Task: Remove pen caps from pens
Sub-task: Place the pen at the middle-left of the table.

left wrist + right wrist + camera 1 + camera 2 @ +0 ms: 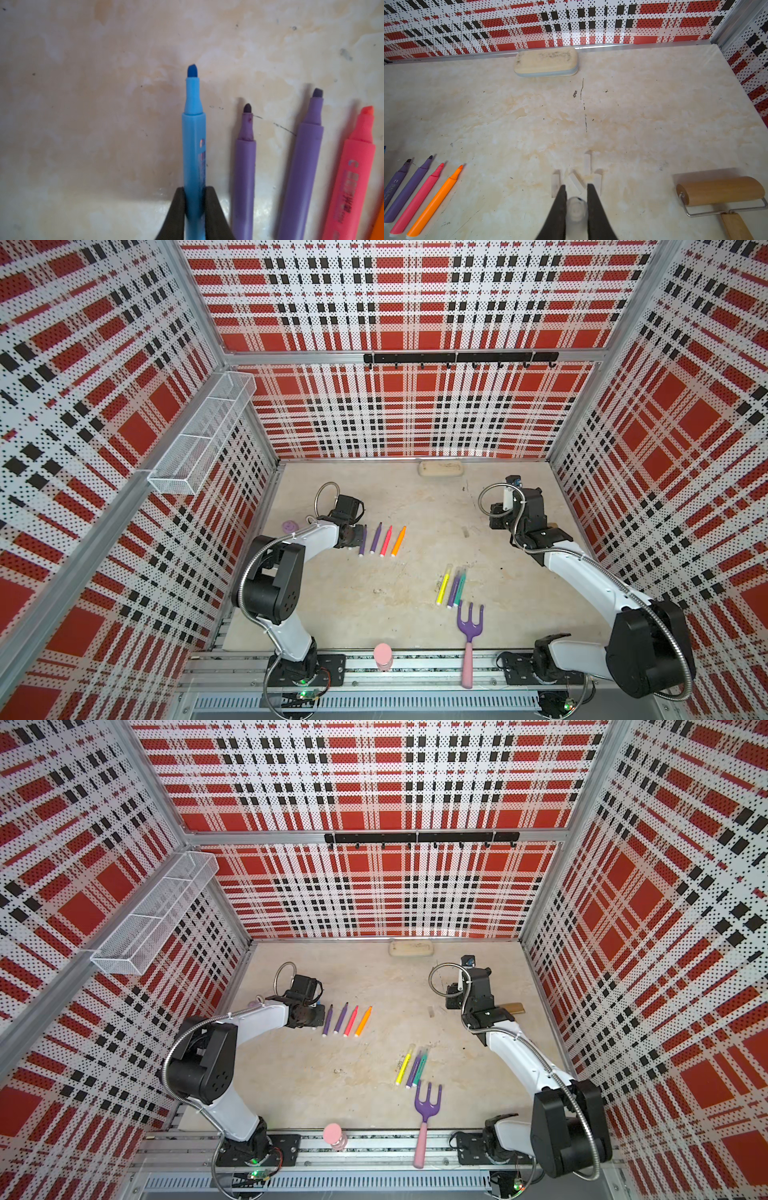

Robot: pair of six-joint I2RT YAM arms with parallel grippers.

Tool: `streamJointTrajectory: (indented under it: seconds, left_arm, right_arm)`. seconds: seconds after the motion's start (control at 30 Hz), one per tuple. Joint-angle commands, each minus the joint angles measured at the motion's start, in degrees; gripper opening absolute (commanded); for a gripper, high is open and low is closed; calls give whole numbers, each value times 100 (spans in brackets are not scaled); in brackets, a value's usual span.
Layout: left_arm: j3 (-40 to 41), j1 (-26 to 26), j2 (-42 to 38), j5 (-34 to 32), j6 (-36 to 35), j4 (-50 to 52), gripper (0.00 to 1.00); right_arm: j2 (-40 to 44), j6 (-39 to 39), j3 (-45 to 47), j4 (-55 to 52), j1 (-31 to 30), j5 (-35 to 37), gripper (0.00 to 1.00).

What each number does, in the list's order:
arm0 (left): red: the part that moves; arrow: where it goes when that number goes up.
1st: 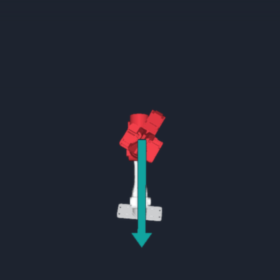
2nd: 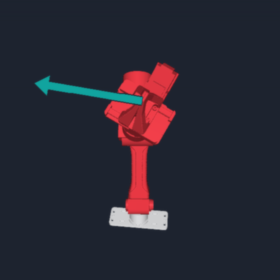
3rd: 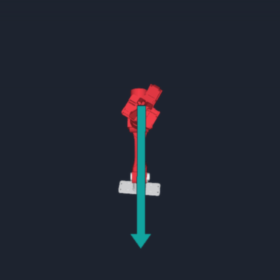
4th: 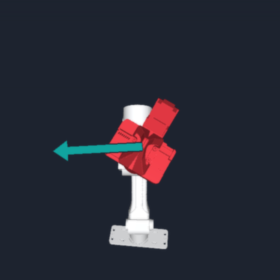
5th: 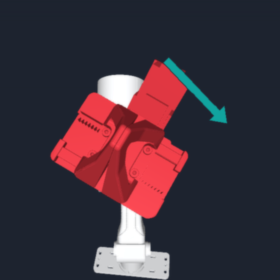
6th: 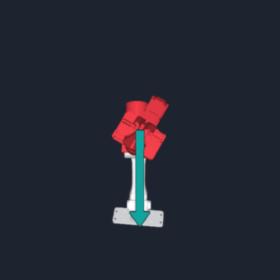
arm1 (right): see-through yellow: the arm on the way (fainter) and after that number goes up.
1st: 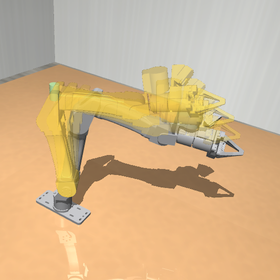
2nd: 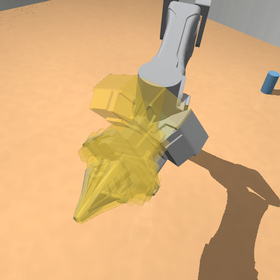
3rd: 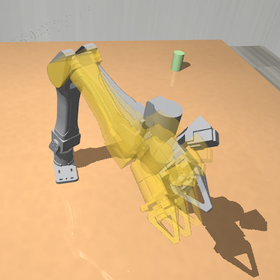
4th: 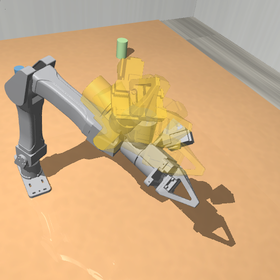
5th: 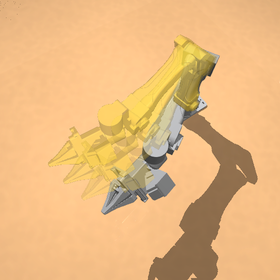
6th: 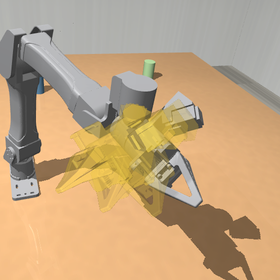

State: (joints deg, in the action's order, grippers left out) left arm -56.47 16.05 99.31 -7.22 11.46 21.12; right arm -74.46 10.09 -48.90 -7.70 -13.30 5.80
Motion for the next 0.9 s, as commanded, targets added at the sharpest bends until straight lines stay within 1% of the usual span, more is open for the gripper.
streamJointTrajectory:
  seconds: [0.0,0.17,0.2,0.27,0.43,0.57,0.7,0.8,0.87]
  left_arm:
    - [-80,95,72,112,-64,164,6]
    - [11,102,-7,101,-56,173,16]
    - [8,100,-33,81,-56,181,18]
    - [21,91,-92,60,-54,174,26]
    - [106,100,-290,161,-73,43,36]
    - [177,91,-576,288,-53,-81,39]
    - [260,87,-1089,424,-13,-232,44]
    - [396,104,-1523,552,-74,-474,46]
    - [471,108,-1771,471,-74,-568,46]
  right_arm:
    - [-111,-105,-220,194,56,-51,0]
    - [-186,-128,-319,174,56,-54,0]
    - [-192,-138,-337,166,56,-60,0]
    - [-197,-147,-360,128,58,-47,0]
    - [-225,-165,-354,103,90,-43,0]
    - [-311,-183,-364,103,126,-37,0]
    - [-553,-211,-443,108,219,-94,0]
    - [-1018,-13,-578,55,491,-562,0]
    - [-1317,16,-652,78,521,-700,0]
